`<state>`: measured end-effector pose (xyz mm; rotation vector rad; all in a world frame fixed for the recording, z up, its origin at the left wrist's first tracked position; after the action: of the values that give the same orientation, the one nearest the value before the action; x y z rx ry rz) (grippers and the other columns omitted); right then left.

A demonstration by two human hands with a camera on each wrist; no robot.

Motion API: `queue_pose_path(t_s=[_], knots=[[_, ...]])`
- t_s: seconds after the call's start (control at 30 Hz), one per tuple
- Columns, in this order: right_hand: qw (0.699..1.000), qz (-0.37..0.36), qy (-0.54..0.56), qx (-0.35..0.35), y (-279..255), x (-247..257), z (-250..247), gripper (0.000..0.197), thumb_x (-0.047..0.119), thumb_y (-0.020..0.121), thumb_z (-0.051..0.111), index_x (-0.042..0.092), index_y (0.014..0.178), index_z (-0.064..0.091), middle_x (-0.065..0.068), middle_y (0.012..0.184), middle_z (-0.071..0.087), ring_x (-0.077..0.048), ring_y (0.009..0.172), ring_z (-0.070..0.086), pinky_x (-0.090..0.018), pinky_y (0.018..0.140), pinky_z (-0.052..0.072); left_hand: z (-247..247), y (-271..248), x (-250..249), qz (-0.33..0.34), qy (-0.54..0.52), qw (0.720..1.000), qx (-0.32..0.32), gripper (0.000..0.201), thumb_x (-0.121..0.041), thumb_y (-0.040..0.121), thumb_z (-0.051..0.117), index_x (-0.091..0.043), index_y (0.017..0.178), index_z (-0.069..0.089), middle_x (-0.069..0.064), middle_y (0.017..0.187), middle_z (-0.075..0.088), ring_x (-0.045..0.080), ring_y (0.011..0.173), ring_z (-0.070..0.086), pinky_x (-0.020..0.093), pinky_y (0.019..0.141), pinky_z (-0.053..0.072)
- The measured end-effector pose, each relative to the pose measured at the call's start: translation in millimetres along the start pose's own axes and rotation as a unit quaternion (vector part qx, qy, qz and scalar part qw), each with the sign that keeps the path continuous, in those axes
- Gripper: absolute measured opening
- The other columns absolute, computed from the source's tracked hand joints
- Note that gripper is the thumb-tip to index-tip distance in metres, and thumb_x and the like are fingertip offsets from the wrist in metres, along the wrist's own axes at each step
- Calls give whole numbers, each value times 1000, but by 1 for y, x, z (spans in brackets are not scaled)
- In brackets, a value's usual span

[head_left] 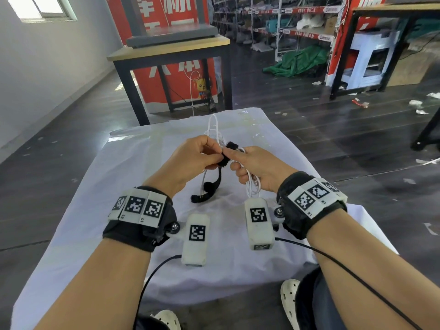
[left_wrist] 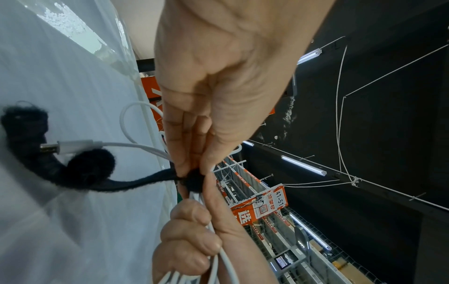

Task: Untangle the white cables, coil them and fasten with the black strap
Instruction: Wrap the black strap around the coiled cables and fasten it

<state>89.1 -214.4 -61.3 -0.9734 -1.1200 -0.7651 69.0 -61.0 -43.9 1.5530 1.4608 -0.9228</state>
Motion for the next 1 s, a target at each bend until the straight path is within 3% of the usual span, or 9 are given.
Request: queue_pose_path(t_s=[0.07, 0.17, 0.3, 0.43, 0.53, 0.63, 0.73, 0.83, 1.0], knots=[[1000, -1, 3, -4, 0, 0, 1, 23, 24, 95, 58, 13, 78, 48, 0, 58, 40, -5, 37, 32, -15, 36, 29, -1, -1, -3, -21, 1, 1000, -7, 3, -9, 88, 65, -11, 86, 66, 6, 85, 71, 12, 73, 69, 20, 69, 57], [1000, -2, 20, -12, 1, 2, 0, 19, 23, 95, 57, 10, 83, 51, 0, 59, 39, -4, 36, 32, -14, 34, 29, -5, -2, -4, -79, 17, 997, 5, 14, -15, 92, 61, -6, 92, 71, 8, 89, 74, 13, 69, 72, 18, 64, 57], [999, -4, 37, -13, 1, 4, -2, 21, 23, 95, 57, 11, 80, 50, 0, 58, 37, -4, 36, 31, -14, 34, 28, -2, -6, -3, -131, 14, 991, 38, 22, -13, 96, 53, -8, 113, 65, 2, 113, 67, 15, 69, 73, 17, 57, 55], [998, -3, 56, -9, 0, 5, -3, 22, 24, 95, 58, 11, 78, 50, 0, 57, 36, -4, 36, 30, -14, 34, 26, 2, -9, -2, -137, -50, 989, 22, 31, -15, 101, 45, -16, 130, 54, -5, 129, 53, 15, 70, 73, 15, 48, 48], [997, -2, 74, 3, 0, 6, -2, 24, 24, 94, 58, 11, 77, 49, 1, 56, 36, -4, 36, 29, -14, 33, 25, 3, -10, -4, -159, -158, 974, 28, 21, -16, 100, 48, -17, 116, 62, -6, 119, 61, 14, 70, 73, 15, 48, 48], [996, -3, 83, 12, 0, 6, 0, 25, 25, 94, 59, 12, 76, 47, 1, 56, 38, -4, 35, 29, -14, 33, 25, 2, -8, -3, -163, -191, 967, 32, 16, -18, 98, 53, -13, 102, 67, 0, 97, 70, 6, 57, 65, 13, 47, 47], [995, -4, 100, 8, 0, 6, 0, 25, 24, 94, 59, 13, 76, 46, 1, 55, 38, -4, 35, 29, -14, 32, 25, 0, -6, 2, -148, -139, 979, 22, 13, -15, 95, 57, -11, 97, 69, 0, 80, 65, 3, 51, 53, 13, 48, 43], [993, -8, 114, -9, 1, 7, -3, 26, 23, 94, 59, 12, 75, 45, 1, 55, 38, -4, 35, 29, -14, 33, 25, -2, -6, 4, -119, -55, 991, 24, 8, -18, 90, 64, -15, 91, 72, -5, 73, 63, 5, 56, 46, 16, 55, 38], [990, -25, 132, -36, 3, 6, -9, 22, 21, 94, 59, 12, 80, 46, 2, 50, 38, -5, 35, 30, -15, 32, 27, 4, -12, -7, -71, 116, 989, 59, 13, -24, 85, 70, -14, 93, 74, -6, 77, 70, 0, 63, 55, 7, 52, 37]])
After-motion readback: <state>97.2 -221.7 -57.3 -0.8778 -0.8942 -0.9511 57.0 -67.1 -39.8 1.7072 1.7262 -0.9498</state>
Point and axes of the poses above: each hand's wrist, its own y-axis towards the middle knuckle, its own z-axis out of the palm, x = y × z, the point moved 1 cm from there along y, towards the middle knuckle
